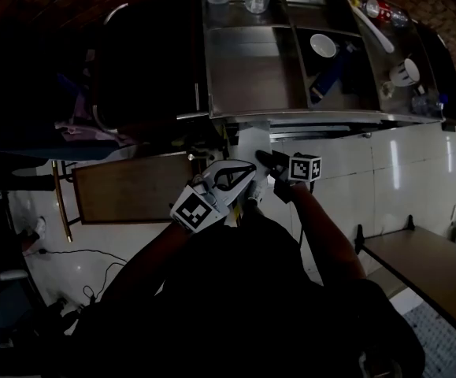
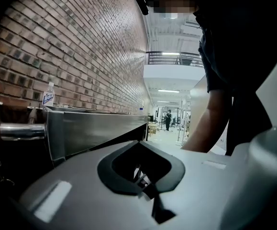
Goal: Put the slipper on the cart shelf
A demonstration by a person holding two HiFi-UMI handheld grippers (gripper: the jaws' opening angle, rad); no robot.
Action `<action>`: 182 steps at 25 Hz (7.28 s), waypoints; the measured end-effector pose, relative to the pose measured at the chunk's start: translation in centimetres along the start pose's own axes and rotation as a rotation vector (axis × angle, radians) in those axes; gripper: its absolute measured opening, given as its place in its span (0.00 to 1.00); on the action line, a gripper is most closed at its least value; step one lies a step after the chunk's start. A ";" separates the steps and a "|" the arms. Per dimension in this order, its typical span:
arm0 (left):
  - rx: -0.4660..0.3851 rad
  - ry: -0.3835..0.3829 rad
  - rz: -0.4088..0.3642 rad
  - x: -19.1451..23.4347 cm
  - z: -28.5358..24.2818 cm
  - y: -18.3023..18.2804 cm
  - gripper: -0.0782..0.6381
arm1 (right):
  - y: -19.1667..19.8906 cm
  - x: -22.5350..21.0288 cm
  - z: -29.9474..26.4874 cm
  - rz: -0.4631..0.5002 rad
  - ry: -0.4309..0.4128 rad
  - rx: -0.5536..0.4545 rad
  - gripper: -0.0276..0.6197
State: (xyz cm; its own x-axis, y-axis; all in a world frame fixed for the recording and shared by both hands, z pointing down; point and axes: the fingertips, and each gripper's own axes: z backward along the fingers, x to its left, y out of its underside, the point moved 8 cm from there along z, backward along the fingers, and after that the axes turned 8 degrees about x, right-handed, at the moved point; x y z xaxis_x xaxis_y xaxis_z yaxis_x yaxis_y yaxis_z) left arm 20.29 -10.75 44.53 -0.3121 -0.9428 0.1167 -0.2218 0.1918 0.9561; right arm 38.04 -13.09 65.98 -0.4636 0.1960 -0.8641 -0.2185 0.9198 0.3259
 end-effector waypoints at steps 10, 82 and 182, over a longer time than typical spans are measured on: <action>0.017 -0.071 0.017 1.1 -1.1 0.3 0.11 | -5.7 -2.3 -1.7 0.065 0.026 -0.011 0.15; -0.017 -0.084 0.023 1.5 5.6 2.6 0.11 | -0.9 12.4 1.5 0.688 0.582 -0.355 0.48; -0.076 -0.311 0.017 -3.4 44.2 11.3 0.11 | 19.9 44.9 -22.8 0.972 0.130 -0.243 0.05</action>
State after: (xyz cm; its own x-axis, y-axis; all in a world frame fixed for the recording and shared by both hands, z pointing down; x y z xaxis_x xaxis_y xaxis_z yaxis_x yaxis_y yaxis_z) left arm -21.94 6.67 43.05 -0.5851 -0.8090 0.0563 -0.1478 0.1747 0.9735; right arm -6.71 6.23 42.35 -0.6206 0.7718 -0.1383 0.1416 0.2837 0.9484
